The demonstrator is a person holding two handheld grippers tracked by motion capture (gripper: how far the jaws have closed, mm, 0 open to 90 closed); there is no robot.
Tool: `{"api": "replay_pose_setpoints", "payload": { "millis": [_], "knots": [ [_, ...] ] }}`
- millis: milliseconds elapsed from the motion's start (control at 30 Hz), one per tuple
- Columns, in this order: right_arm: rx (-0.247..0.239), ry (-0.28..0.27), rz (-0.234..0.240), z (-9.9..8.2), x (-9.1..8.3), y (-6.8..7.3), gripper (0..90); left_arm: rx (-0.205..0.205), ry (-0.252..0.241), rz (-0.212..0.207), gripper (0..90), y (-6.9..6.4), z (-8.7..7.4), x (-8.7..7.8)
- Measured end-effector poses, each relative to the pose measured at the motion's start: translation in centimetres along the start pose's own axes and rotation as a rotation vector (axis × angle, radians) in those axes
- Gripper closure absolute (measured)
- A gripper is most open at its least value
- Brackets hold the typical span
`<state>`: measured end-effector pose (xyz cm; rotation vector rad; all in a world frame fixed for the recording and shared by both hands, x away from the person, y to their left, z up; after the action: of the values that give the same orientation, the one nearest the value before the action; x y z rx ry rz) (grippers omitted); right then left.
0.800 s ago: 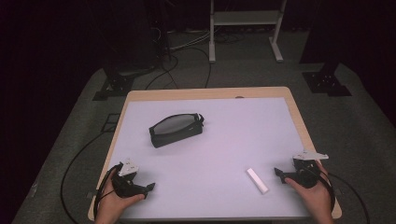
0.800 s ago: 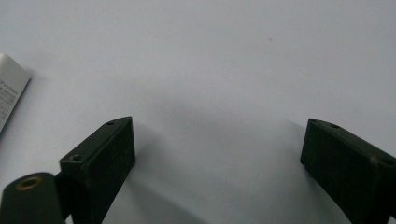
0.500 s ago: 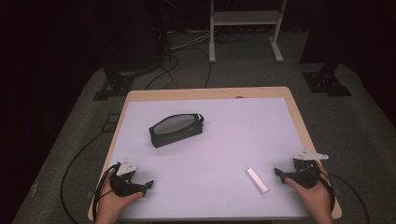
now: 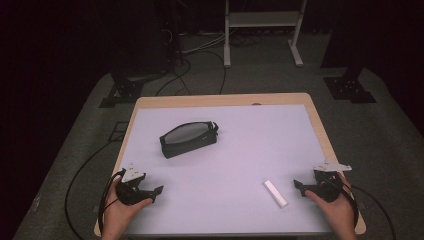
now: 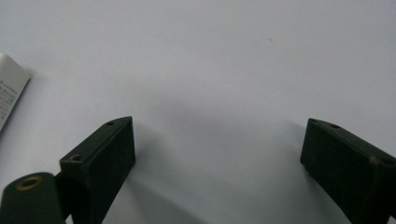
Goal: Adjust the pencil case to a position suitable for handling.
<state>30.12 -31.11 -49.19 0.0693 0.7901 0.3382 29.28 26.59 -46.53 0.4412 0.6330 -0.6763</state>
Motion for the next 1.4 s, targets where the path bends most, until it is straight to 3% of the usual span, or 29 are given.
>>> {"api": "replay_pose_setpoints", "payload": {
  "millis": [200, 533, 700, 1133, 1400],
  "knots": [
    [0.0, 0.0, 0.0, 0.0, 0.0, 0.0, 9.2, -0.017, -0.024, 0.019, 15.7, 0.6, 1.3, -0.1],
    [-0.001, -0.001, -0.001, 0.0, 0.0, 0.0, 9.2, -0.011, -0.033, 0.03, 15.7, 1.8, 3.3, 0.1],
    [-0.002, -0.002, -0.001, 0.0, 0.0, 0.0, 9.2, -0.025, -0.061, 0.034, 15.7, 2.4, 4.1, 0.1],
    [-0.001, -0.001, -0.001, 0.0, 0.0, 0.0, 9.2, -0.058, -0.078, 0.044, 15.9, 4.0, 5.8, 0.6],
    [0.0, -0.001, -0.001, 0.0, 0.0, 0.0, 9.2, -0.056, -0.096, 0.06, 15.9, 5.0, 7.5, 1.0]
  ]
}}
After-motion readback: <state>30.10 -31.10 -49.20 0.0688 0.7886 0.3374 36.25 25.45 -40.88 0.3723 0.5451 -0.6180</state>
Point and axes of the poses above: each handheld gripper's, and its own axes: x roughly forward along the jaws, z roughly out of its top, y roughly to its left, the point moved 1 cm from there along x, roughly forward along the jaws, and after that the axes turned 14 degrees about x, right-handed, at the moved point
